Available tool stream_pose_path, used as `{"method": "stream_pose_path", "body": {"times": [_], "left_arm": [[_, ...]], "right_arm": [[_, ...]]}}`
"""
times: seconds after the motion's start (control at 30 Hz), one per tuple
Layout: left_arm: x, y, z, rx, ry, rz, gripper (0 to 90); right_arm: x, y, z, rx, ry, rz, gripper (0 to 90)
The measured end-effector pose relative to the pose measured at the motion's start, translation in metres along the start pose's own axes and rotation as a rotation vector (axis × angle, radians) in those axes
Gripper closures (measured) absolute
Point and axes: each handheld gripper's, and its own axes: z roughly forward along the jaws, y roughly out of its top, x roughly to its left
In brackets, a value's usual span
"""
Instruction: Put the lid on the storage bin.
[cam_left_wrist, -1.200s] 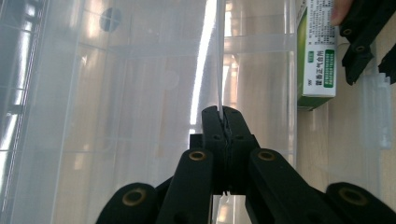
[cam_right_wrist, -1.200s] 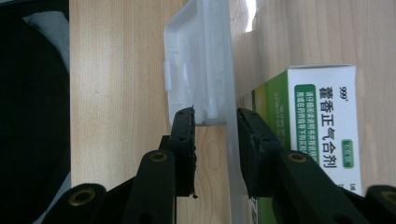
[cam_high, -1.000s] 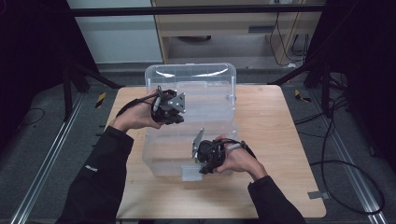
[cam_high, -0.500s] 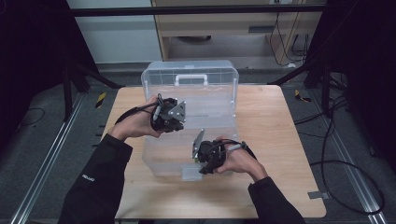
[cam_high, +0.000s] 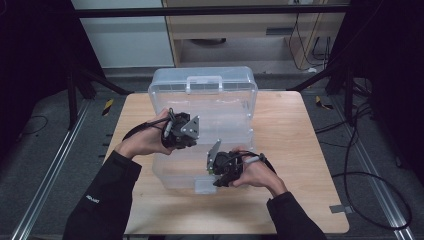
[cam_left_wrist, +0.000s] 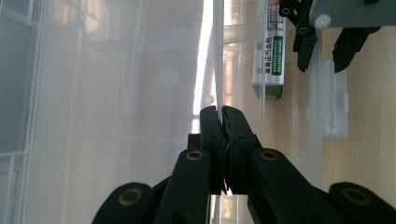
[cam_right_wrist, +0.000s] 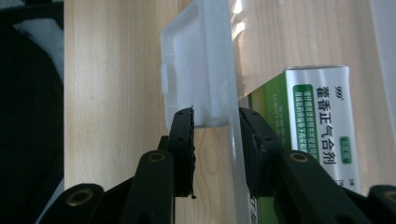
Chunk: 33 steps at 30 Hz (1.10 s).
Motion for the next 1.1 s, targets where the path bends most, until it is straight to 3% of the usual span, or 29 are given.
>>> {"method": "stream_pose_path", "body": {"times": [0.33, 0.37, 0.57, 0.67, 0.73, 1.1], "left_arm": [[-0.004, -0.001, 0.001, -0.008, 0.001, 0.005, 87.5], [-0.005, -0.002, 0.001, -0.009, -0.003, -0.012, 87.4], [-0.005, -0.003, 0.001, -0.017, -0.001, -0.009, 87.1], [-0.005, -0.003, 0.001, -0.019, -0.001, -0.012, 87.0], [-0.005, -0.003, 0.001, -0.018, 0.0, -0.015, 86.8], [-0.005, -0.004, 0.002, -0.028, 0.004, -0.017, 86.2]], "right_arm": [[0.003, -0.007, -0.004, -0.077, -0.032, 0.055, 65.9], [0.003, -0.009, -0.006, -0.096, -0.036, 0.059, 65.4], [0.005, -0.026, -0.027, -0.218, -0.081, 0.11, 68.3], [0.008, -0.036, -0.037, -0.253, -0.119, 0.146, 68.9], [0.008, -0.045, -0.044, -0.299, -0.131, 0.191, 74.5], [0.008, -0.078, -0.076, -0.501, -0.172, 0.319, 88.6]]}}
